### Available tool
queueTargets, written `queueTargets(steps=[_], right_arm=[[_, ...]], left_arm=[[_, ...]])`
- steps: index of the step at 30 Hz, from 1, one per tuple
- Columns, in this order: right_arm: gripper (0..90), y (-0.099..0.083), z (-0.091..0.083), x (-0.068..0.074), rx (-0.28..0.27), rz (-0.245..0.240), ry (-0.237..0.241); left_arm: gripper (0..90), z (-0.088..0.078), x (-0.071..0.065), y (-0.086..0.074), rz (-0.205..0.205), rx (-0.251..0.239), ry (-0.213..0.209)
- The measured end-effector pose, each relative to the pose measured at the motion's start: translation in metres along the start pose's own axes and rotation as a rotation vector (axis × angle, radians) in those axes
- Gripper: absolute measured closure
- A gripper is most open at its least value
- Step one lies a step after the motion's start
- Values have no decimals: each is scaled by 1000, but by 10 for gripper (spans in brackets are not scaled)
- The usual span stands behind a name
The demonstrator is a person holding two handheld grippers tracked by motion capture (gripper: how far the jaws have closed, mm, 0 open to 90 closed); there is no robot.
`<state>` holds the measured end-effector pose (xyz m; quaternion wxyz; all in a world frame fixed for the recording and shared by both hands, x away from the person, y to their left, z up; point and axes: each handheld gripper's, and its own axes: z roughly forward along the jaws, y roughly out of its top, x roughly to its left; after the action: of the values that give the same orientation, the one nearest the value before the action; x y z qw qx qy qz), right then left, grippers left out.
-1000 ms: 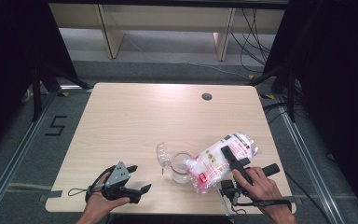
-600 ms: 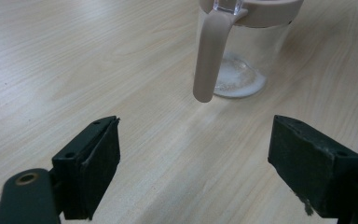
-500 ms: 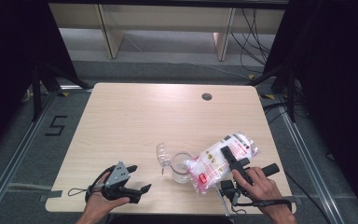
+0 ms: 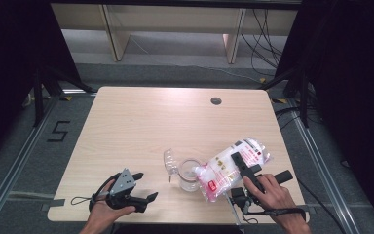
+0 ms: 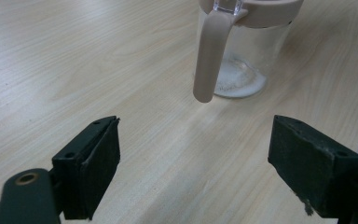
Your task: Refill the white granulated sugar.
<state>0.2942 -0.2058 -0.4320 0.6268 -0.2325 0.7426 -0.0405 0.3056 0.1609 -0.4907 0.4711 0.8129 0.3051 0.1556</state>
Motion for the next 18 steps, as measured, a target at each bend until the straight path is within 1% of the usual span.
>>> queueTargets(steps=[2, 3, 4, 5, 6, 7, 8, 9, 10, 11, 12, 13, 16, 18], right_arm=[[532, 0, 0, 1, 5, 6, 7], [532, 0, 1, 0, -3, -12, 7], [533, 0, -1, 5, 22, 64, 21], [533, 0, 0, 2, 6, 20, 20], [533, 0, 0, 4, 14, 37, 24], [533, 0, -1, 4, 18, 40, 25], [533, 0, 0, 1, 7, 2, 20], [534, 0, -1, 3, 13, 31, 22], [534, 0, -1, 2, 15, 30, 22], [534, 0, -1, 2, 15, 30, 22], [534, 0, -1, 0, 7, 10, 15], [534, 0, -1, 1, 9, 24, 14], [536, 0, -2, 0, 14, 14, 16], [536, 0, -1, -1, 9, 4, 19]], left_arm=[[162, 0, 0, 0, 3, 0, -1], [162, 0, 0, 0, 2, 1, 3], [163, 0, 0, 0, 1, 2, 2], [163, 0, 0, 0, 1, 1, 2], [162, 0, 0, 0, 0, 2, 2], [163, 0, 1, 0, 19, 17, 6], [163, 0, 1, 0, 18, 17, 6], [163, 0, 2, 0, 20, 16, 6], [162, 1, 0, 0, -1, 0, 2], [162, 1, 0, 0, -7, -6, 0], [162, 1, 0, -1, -1, -2, -5], [163, 1, 0, 0, -1, 0, -6], [162, 1, 0, 0, -2, 0, 0], [163, 1, 1, 0, -2, 0, -6]])
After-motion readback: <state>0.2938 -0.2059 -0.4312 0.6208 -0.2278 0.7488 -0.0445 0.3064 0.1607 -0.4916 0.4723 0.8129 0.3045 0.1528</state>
